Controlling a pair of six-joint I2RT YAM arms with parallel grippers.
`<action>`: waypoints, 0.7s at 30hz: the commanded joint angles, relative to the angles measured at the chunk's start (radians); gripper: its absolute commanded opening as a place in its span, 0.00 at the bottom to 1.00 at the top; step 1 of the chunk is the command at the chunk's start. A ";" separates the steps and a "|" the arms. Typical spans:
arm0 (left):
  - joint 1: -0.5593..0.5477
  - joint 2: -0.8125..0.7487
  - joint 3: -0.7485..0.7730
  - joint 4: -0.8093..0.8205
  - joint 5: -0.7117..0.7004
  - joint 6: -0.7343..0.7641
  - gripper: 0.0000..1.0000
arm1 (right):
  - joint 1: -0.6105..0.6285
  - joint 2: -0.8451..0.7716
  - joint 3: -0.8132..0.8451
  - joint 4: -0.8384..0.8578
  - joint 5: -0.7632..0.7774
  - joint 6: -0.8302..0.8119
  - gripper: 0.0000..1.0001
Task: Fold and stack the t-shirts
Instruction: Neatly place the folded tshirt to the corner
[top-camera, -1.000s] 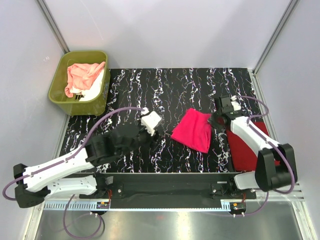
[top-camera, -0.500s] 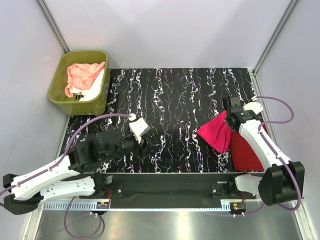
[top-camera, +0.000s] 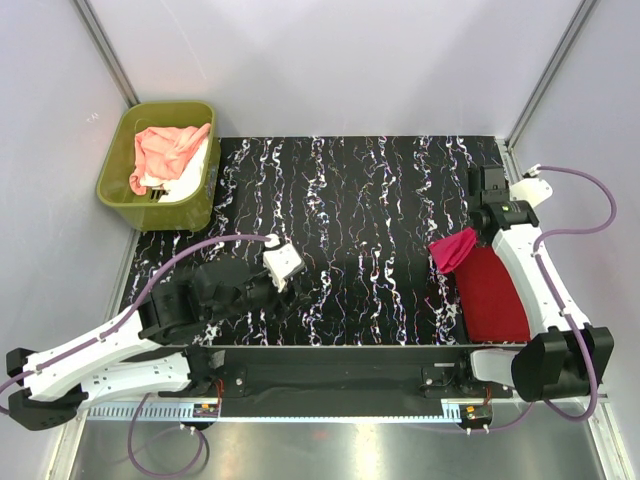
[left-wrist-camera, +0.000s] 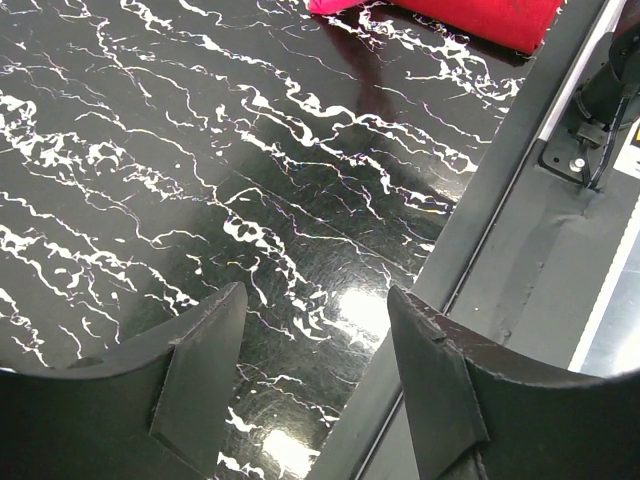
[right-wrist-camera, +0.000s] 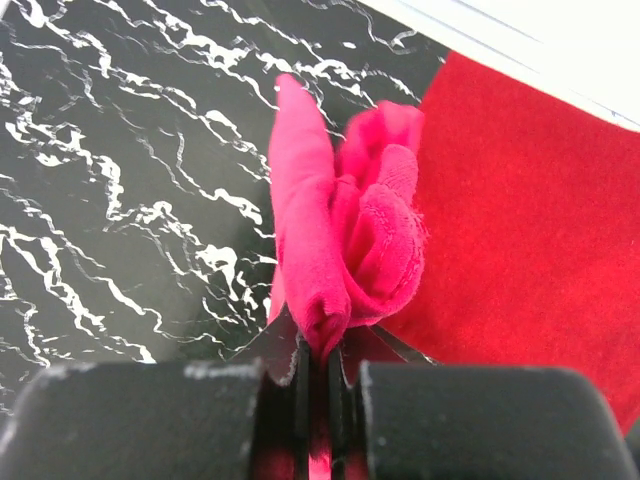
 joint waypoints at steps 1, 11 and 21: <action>0.005 -0.018 0.011 0.023 -0.013 0.044 0.65 | -0.006 -0.005 0.078 -0.003 0.069 -0.057 0.00; 0.003 -0.018 0.009 0.028 0.003 0.043 0.66 | -0.059 0.001 0.148 0.004 0.010 -0.156 0.00; 0.003 -0.025 0.000 0.031 0.007 0.041 0.66 | -0.130 -0.051 0.144 -0.013 -0.056 -0.203 0.00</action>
